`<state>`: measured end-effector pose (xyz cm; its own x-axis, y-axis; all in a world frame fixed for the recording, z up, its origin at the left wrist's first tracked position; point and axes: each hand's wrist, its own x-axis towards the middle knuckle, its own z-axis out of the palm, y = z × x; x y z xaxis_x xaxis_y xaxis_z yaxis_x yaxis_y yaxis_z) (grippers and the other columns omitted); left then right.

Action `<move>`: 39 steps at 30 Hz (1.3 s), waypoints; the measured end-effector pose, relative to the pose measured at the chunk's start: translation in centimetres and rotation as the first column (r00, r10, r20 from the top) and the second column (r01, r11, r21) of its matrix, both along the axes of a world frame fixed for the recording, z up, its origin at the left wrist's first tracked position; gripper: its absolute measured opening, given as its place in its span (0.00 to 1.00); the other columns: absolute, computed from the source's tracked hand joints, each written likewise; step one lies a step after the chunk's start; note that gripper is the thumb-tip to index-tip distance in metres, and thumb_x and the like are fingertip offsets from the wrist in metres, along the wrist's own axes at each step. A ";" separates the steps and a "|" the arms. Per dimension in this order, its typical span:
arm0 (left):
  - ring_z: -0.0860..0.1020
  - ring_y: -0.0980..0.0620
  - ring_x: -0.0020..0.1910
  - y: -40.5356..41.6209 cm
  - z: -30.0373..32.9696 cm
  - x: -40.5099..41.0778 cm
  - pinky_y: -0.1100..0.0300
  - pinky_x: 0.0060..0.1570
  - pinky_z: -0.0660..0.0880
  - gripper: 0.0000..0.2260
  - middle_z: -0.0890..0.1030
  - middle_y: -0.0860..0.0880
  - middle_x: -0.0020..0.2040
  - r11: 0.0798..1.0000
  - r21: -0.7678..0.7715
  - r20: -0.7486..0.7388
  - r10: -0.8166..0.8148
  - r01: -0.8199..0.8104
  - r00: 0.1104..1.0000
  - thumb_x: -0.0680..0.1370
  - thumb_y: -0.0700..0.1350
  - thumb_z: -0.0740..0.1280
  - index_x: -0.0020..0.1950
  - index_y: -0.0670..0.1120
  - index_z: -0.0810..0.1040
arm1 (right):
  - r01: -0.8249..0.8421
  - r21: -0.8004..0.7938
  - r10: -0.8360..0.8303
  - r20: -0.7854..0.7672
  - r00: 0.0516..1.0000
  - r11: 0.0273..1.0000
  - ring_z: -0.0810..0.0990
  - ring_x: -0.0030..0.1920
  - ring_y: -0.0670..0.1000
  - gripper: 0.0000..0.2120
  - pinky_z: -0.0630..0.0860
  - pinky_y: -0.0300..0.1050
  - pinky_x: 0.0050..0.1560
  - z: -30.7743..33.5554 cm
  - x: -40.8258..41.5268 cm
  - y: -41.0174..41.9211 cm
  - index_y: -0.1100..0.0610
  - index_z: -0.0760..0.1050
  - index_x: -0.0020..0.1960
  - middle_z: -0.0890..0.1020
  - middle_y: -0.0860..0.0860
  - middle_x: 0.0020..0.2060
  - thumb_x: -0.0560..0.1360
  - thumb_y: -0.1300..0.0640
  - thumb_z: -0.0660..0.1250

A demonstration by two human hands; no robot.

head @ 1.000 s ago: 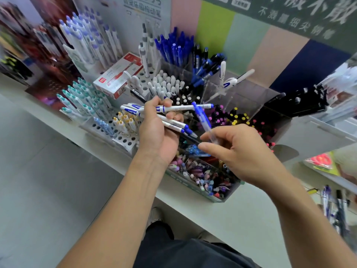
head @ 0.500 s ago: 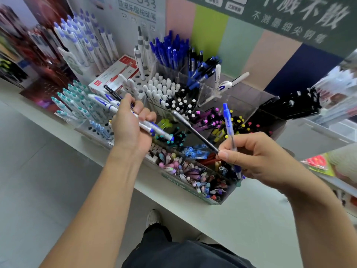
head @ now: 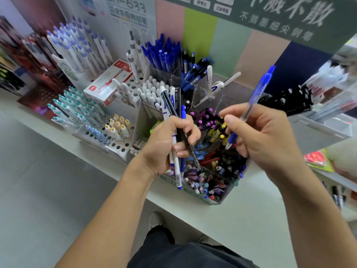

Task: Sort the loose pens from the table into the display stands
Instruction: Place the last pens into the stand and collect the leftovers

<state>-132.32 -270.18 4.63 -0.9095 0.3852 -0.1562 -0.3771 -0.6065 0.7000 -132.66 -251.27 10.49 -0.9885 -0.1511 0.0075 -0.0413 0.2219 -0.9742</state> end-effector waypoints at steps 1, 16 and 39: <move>0.63 0.61 0.20 0.0 0.0 0.0 0.70 0.18 0.65 0.07 0.73 0.49 0.30 0.998 0.025 -0.028 -0.053 0.053 0.998 0.74 0.43 0.61 0.35 0.47 0.70 | -0.007 -0.003 0.007 0.011 1.000 1.000 0.70 0.22 0.43 0.06 0.66 0.34 0.25 0.2 -0.3 0.0 0.58 0.82 0.50 0.78 0.50 0.29 0.79 0.66 0.67; 0.67 0.52 0.22 0.6 0.3 1.0 0.60 0.23 0.64 0.16 0.75 0.46 0.27 0.967 -0.251 -0.039 -0.060 0.048 0.997 0.75 0.51 0.56 0.47 0.41 0.76 | -0.294 0.214 0.296 0.021 0.955 0.932 0.78 0.26 0.53 0.08 0.74 0.45 0.33 1.2 -3.4 -2.7 0.62 0.80 0.42 0.81 0.56 0.27 0.77 0.58 0.72; 0.72 0.53 0.27 -6.6 1.4 -3.6 0.60 0.30 0.72 0.09 0.78 0.48 0.34 0.727 -0.456 -0.140 0.511 -0.513 0.848 0.84 0.45 0.63 0.49 0.41 0.75 | 0.016 0.089 0.007 -0.253 0.968 0.996 0.85 0.32 0.52 0.02 0.82 0.42 0.34 5.2 -9.6 -7.4 0.61 0.80 0.45 0.85 0.56 0.35 0.76 0.66 0.72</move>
